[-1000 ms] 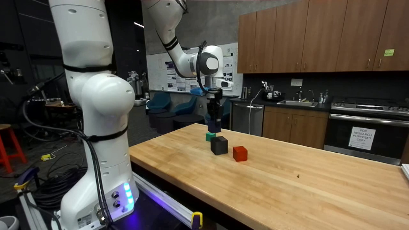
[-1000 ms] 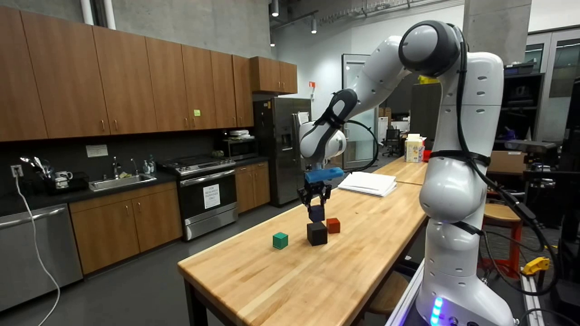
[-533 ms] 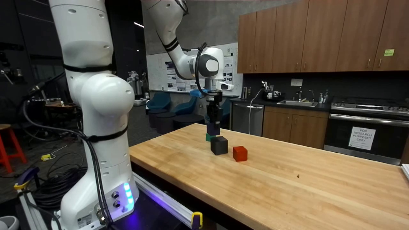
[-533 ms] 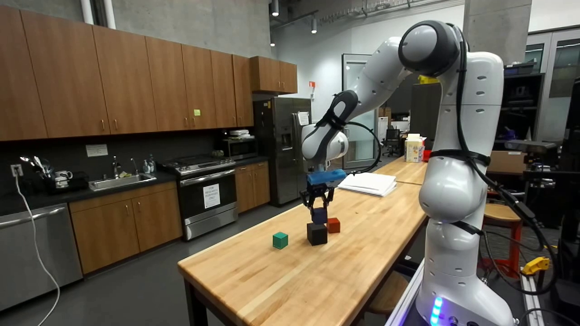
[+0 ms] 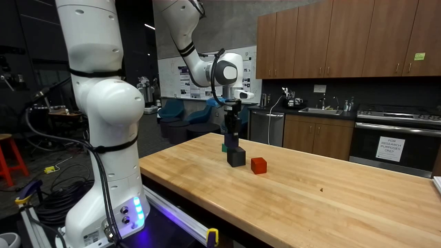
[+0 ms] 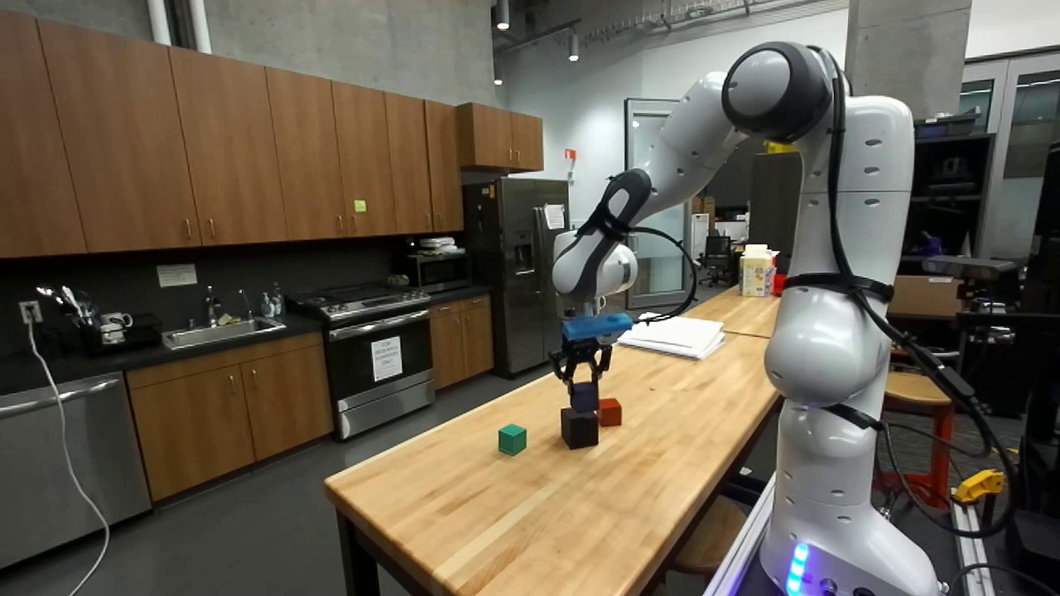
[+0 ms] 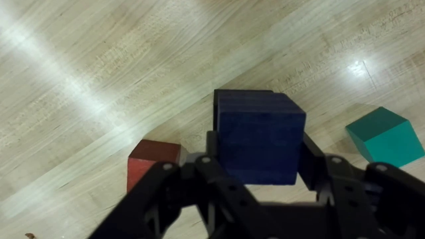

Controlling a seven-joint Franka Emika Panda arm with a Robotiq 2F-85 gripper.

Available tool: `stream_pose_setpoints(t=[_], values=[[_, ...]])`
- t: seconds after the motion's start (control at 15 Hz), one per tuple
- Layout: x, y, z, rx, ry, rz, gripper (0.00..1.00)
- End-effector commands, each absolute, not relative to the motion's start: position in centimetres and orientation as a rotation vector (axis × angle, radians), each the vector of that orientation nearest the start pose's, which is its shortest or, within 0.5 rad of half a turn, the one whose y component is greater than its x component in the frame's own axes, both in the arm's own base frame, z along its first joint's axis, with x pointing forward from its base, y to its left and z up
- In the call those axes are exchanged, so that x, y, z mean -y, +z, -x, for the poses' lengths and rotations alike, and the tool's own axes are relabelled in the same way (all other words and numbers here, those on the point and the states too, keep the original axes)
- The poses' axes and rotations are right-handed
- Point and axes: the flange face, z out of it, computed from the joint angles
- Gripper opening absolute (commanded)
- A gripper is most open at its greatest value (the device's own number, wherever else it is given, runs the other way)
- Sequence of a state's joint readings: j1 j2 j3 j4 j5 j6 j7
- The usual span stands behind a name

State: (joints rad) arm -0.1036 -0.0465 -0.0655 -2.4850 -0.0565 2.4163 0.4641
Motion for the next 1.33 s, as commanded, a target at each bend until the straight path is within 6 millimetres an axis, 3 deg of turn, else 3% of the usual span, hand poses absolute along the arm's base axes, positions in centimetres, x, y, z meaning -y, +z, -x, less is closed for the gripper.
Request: stream_pose_setpoints(t=[0.0,1.07,1.13,1.2,1.27], values=[[8.5,30.2,-46.5,-0.932,-0.008,3.034,0.31],[8.4,28.7,-47.4,-0.912,-0.018,3.034,0.31],[8.4,28.6,-47.4,-0.911,-0.015,3.034,0.37],[8.4,28.6,-47.4,-0.909,-0.014,3.036,0.81],[8.4,28.6,-47.4,-0.907,-0.016,3.036,0.81]])
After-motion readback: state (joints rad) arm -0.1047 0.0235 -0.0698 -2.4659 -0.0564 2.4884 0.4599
